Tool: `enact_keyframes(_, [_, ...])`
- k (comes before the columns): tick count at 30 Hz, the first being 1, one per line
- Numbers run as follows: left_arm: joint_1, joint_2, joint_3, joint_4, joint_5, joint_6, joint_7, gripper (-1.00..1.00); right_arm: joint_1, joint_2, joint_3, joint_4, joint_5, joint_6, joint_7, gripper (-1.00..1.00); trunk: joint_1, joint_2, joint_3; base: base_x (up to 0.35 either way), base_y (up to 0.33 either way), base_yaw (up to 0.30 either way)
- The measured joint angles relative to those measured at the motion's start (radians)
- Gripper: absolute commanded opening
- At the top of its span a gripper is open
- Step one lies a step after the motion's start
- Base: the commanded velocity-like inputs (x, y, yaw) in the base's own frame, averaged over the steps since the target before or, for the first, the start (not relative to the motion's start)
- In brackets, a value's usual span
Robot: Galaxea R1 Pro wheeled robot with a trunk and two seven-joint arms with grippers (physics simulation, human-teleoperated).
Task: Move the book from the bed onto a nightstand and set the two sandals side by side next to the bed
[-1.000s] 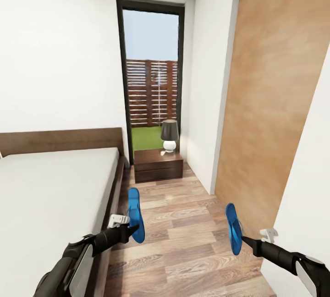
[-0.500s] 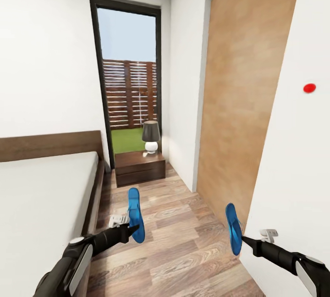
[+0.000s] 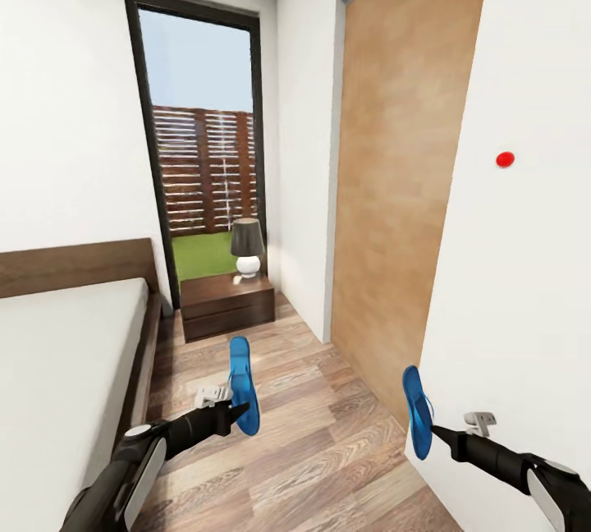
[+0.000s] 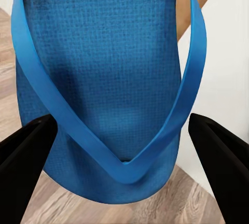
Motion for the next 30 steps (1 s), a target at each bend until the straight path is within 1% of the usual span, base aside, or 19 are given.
enact_keyframes(3, [0.0,0.0,-0.001,0.01,-0.002,-0.005,0.005,-1.0,0.0,0.007,0.003,0.013,0.004,-0.006,-0.005,-1.0,0.0,0.0,0.0,0.0,0.0,-0.006])
enact_keyframes(5, [0.001,0.0,-0.001,0.032,-0.003,-0.008,0.008,-1.0,0.001,0.01,0.008,0.092,0.01,-0.012,-0.007,-1.0,0.0,0.0,0.0,0.0,0.0,-0.002])
enact_keyframes(6, [0.002,0.0,-0.002,0.063,-0.01,-0.012,0.01,-1.0,0.001,0.01,0.008,0.127,0.009,-0.016,-0.006,-1.0,0.0,0.0,0.0,0.0,0.0,0.0])
enact_keyframes(8, [0.002,-0.001,-0.003,0.148,-0.016,-0.036,0.012,-1.0,0.001,0.011,0.012,0.241,0.008,-0.046,-0.007,-1.0,0.0,0.0,0.0,0.0,0.0,0.0])
enact_keyframes(9, [0.003,0.0,-0.003,0.201,-0.017,-0.068,0.013,-1.0,0.001,0.011,0.01,0.286,0.004,-0.07,-0.007,-1.0,0.0,0.0,0.0,0.0,0.0,0.0])
enact_keyframes(10, [0.003,0.0,-0.002,0.277,-0.016,-0.136,0.014,-1.0,0.001,0.012,0.008,0.329,0.005,-0.098,-0.006,-1.0,0.0,0.0,0.0,0.0,0.0,0.0])
enact_keyframes(12, [0.003,0.0,-0.003,0.379,-0.017,-0.245,0.016,-1.0,0.0,0.012,0.003,0.361,0.001,-0.12,-0.005,-1.0,0.0,0.0,0.0,0.0,0.0,0.0])
enact_keyframes(14, [0.002,0.0,-0.004,0.423,-0.013,-0.289,0.015,-1.0,0.0,0.012,0.003,0.371,0.0,-0.126,-0.005,-1.0,0.0,0.0,0.0,0.0,0.0,0.0])
enact_keyframes(19, [0.003,0.0,-0.003,0.45,-0.009,-0.315,0.013,-1.0,0.0,0.012,0.003,0.378,-0.001,-0.13,-0.003,-1.0,0.0,0.0,-0.001,0.0,0.0,0.0])
enact_keyframes(30, [0.003,0.0,-0.003,0.454,-0.004,-0.318,0.013,-1.0,0.0,0.012,0.003,0.378,-0.001,-0.129,-0.003,-1.0,0.0,0.0,-0.016,0.0,0.0,0.0])
